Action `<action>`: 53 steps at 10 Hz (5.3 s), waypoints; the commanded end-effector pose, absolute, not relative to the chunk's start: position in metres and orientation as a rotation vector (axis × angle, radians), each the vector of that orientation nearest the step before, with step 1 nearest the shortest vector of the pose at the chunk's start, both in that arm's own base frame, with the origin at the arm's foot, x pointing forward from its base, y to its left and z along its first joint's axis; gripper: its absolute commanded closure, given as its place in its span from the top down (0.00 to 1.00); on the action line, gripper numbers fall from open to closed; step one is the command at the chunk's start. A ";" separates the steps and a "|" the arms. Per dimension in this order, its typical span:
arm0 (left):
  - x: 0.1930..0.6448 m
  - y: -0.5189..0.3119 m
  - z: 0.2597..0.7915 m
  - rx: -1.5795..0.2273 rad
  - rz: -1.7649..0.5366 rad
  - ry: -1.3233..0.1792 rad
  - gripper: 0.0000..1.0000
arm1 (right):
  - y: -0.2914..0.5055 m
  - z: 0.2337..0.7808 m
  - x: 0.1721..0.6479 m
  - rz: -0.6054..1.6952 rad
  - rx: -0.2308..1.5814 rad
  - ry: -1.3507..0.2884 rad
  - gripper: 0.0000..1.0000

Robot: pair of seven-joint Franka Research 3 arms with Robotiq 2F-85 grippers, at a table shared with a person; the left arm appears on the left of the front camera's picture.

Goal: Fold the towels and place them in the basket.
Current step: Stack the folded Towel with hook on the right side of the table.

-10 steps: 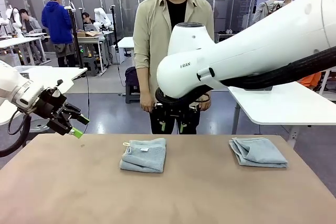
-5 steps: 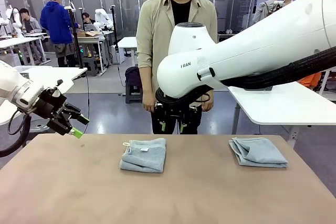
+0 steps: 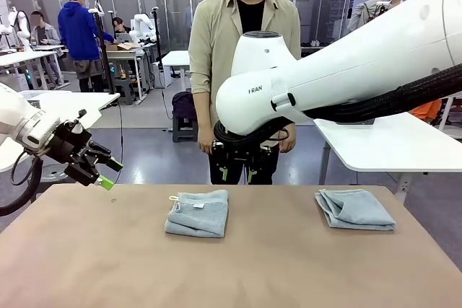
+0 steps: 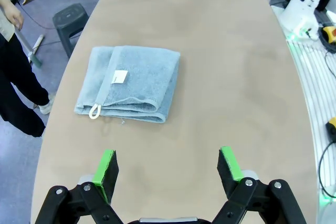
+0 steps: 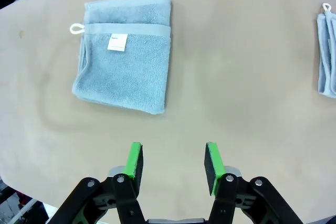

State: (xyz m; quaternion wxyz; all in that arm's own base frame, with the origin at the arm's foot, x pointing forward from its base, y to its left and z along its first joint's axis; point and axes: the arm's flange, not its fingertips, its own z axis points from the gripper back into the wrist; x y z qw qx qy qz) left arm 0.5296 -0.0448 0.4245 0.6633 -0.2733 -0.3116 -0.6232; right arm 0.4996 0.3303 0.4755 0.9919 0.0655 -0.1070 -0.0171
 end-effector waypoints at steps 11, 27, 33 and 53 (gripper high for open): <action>0.528 -0.044 0.426 -0.612 -1.416 -0.701 0.96 | 0.351 0.389 0.530 -0.143 0.176 -0.280 0.60; 0.528 -0.044 0.426 -0.612 -1.416 -0.701 0.96 | 0.365 0.296 0.574 -0.113 0.179 -0.308 0.60; 0.528 -0.044 0.426 -0.612 -1.416 -0.701 0.96 | 0.363 0.285 0.575 -0.112 0.207 -0.298 0.33; 0.528 -0.044 0.426 -0.612 -1.416 -0.701 0.96 | 0.273 0.378 0.562 0.005 0.133 -0.453 0.04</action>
